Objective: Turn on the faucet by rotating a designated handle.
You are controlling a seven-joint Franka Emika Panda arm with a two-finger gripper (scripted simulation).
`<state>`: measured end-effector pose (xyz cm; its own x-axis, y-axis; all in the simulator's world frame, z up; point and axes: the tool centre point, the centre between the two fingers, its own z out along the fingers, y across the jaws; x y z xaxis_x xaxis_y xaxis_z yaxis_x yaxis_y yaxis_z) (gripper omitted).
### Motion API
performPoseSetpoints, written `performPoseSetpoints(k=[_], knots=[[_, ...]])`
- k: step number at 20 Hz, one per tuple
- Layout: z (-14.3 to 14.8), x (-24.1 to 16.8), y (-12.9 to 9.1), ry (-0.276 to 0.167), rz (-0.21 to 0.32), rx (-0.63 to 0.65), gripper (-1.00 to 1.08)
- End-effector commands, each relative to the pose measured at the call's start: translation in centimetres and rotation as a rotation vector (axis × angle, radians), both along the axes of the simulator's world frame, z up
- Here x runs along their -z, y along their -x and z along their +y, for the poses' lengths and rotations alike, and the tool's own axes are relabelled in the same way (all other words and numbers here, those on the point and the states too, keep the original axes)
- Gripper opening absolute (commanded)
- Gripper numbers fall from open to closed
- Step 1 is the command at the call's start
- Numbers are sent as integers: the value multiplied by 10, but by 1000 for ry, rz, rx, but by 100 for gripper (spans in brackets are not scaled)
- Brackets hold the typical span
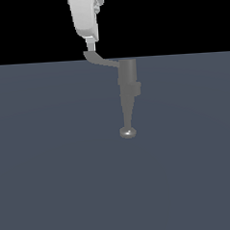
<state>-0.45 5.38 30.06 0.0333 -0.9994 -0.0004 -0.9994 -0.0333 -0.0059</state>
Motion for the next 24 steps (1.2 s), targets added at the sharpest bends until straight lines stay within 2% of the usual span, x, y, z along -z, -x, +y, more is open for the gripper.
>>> performPoseSetpoints(k=[1, 8, 10, 24], knots=[[1, 1, 10, 1, 6, -3, -100], [-1, 1, 33, 1, 6, -2, -100], [0, 0, 28, 0, 0, -3, -100], [-39, 0, 66, 0, 4, -2, -100]])
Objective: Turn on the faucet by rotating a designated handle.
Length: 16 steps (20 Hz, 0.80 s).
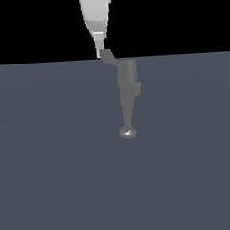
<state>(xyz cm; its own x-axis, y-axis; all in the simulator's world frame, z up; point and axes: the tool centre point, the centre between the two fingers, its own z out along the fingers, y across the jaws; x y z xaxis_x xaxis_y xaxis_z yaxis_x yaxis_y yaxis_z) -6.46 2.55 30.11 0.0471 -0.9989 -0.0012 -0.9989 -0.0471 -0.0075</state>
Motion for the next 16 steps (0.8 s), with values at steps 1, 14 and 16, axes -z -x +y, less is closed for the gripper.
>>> performPoseSetpoints(k=[1, 14, 16], knots=[[-14, 1, 9, 1, 5, 11, -100], [-49, 0, 27, 1, 3, 4, -100], [-61, 0, 27, 1, 4, 5, -100]])
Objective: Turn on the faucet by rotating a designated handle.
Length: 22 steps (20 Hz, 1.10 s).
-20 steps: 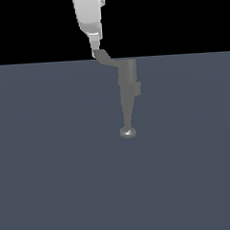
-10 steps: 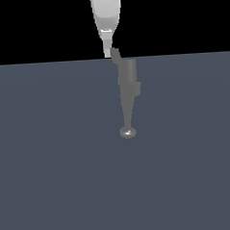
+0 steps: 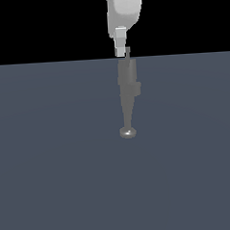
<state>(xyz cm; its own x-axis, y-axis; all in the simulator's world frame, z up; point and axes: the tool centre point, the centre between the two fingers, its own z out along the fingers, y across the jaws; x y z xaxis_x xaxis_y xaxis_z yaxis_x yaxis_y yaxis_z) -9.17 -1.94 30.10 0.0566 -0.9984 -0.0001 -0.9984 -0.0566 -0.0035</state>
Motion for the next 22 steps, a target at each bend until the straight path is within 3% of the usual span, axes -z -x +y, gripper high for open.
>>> performPoseSetpoints(k=[1, 10, 11, 12, 22], knots=[[-23, 0, 0, 0, 1, 15, -100], [-78, 1, -2, 0, 3, 21, -100], [-78, 1, -2, 0, 3, 21, -100], [-55, 0, -5, 0, 1, -14, -100], [-87, 1, -32, 0, 2, 1, -100]])
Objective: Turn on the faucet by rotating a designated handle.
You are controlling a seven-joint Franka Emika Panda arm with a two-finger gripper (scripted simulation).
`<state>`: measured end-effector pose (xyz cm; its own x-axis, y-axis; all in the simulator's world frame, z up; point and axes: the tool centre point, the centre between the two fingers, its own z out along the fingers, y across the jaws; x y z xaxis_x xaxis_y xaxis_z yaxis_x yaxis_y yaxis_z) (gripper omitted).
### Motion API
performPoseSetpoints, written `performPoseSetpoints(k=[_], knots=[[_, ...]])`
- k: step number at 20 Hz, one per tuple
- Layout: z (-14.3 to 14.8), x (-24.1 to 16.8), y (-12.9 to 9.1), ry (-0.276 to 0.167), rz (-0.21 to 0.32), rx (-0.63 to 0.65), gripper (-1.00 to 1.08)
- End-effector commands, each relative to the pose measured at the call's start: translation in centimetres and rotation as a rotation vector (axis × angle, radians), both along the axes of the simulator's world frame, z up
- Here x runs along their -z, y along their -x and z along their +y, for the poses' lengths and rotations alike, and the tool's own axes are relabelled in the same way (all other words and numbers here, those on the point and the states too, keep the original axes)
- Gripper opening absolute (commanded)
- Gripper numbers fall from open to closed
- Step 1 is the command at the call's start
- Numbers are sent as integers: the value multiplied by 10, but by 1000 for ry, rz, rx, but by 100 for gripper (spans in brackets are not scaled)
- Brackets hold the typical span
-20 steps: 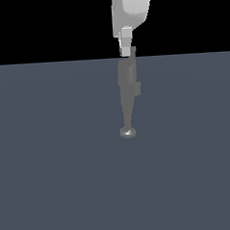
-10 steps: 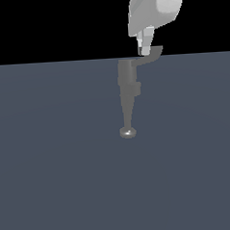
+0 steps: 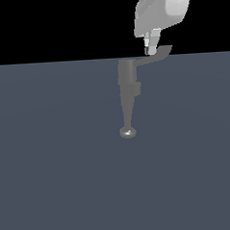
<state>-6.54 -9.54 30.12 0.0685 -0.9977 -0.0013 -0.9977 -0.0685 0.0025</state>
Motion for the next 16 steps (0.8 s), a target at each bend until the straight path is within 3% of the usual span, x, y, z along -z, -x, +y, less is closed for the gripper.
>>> performPoseSetpoints(k=[1, 16], knots=[[-14, 1, -8, 1, -4, 14, -100], [-57, 1, -42, 1, -3, 32, -100]])
